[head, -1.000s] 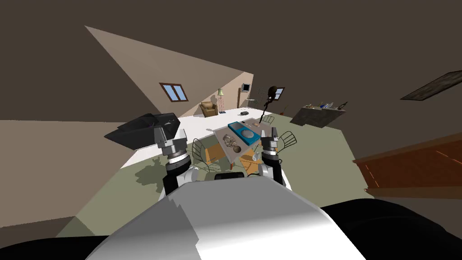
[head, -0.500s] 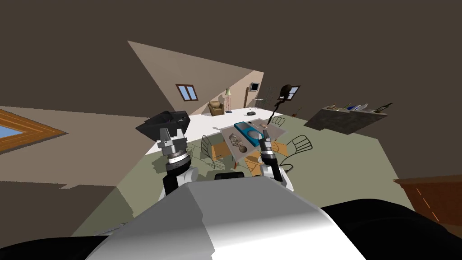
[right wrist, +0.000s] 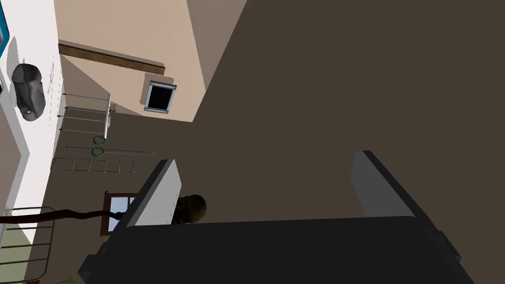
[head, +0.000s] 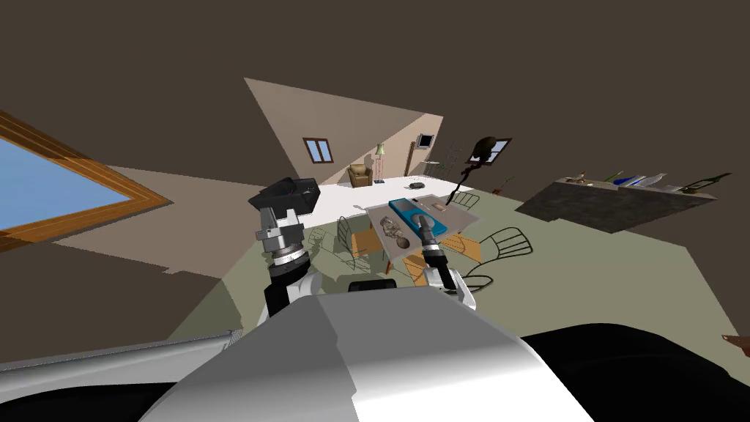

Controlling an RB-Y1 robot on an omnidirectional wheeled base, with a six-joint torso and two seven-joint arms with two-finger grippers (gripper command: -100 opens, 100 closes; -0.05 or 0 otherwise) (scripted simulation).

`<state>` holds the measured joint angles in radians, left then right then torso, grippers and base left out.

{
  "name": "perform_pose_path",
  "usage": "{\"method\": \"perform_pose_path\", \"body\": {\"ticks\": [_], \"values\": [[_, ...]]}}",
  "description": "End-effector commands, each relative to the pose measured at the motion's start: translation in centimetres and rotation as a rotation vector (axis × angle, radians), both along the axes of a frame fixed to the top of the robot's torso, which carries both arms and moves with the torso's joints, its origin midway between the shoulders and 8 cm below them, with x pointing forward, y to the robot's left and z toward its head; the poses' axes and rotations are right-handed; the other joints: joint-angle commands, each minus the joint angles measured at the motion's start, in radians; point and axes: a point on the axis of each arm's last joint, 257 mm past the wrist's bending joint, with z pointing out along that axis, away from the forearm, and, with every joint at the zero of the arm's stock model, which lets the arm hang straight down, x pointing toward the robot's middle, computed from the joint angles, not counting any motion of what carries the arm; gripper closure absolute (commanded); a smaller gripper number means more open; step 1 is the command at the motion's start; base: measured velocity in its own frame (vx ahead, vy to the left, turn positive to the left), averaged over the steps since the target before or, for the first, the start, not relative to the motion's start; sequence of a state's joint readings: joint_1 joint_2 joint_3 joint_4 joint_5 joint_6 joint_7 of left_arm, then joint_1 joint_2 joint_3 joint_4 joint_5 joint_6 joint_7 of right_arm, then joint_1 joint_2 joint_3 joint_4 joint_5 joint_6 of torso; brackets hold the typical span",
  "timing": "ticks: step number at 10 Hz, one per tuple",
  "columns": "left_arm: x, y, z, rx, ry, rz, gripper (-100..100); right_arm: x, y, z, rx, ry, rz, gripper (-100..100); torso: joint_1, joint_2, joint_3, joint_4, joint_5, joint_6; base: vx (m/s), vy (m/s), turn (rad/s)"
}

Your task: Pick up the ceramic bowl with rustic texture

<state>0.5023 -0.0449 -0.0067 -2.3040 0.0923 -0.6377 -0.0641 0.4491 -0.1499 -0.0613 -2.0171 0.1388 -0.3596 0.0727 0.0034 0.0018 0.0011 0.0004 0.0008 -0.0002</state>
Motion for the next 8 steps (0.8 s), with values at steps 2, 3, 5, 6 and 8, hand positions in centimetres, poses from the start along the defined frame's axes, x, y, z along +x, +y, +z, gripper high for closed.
{"method": "perform_pose_path", "body": {"ticks": [2, 3, 5, 6, 8], "values": [[0.0, 0.0, 0.0, 0.0, 0.0, 0.0, 0, 0.9, -1.6, -4.4, -0.145, 0.124, -0.057, -100, 0.001, 0.0, 0.0, 0.0, 0.0, 0.0, -0.015, 0.084, 0.222], [0.0, 0.0, 0.0, 0.0, 0.0, 0.0, 0, 0.9, -1.7, -4.7, -0.152, 0.13, -0.061, -100, 0.002, 0.0, 0.0, 0.0, 0.0, 0.0, -0.004, 0.071, 0.079], [0.0, 0.0, 0.0, 0.0, 0.0, 0.0, 0, 1.2, -3.2, -8.8, -0.275, 0.243, -0.105, -100, 0.0, -0.001, -0.001, 0.0, 0.0, 0.0, 0.009, 0.07, 0.179], [0.0, 0.0, 0.0, 0.0, 0.0, 0.0, 0, 1.2, -3.2, -8.8, -0.284, 0.244, -0.108, -100, 0.0, -0.001, -0.001, 0.0, 0.0, 0.0, 0.014, 0.043, 0.095], [0.0, 0.0, 0.0, 0.0, 0.0, 0.0, 0, 1.2, -4.1, -11.0, -0.353, 0.303, -0.13, -100, -0.001, -0.002, -0.001, 0.0, 0.0, 0.0, 0.017, 0.037, 0.118]]}}
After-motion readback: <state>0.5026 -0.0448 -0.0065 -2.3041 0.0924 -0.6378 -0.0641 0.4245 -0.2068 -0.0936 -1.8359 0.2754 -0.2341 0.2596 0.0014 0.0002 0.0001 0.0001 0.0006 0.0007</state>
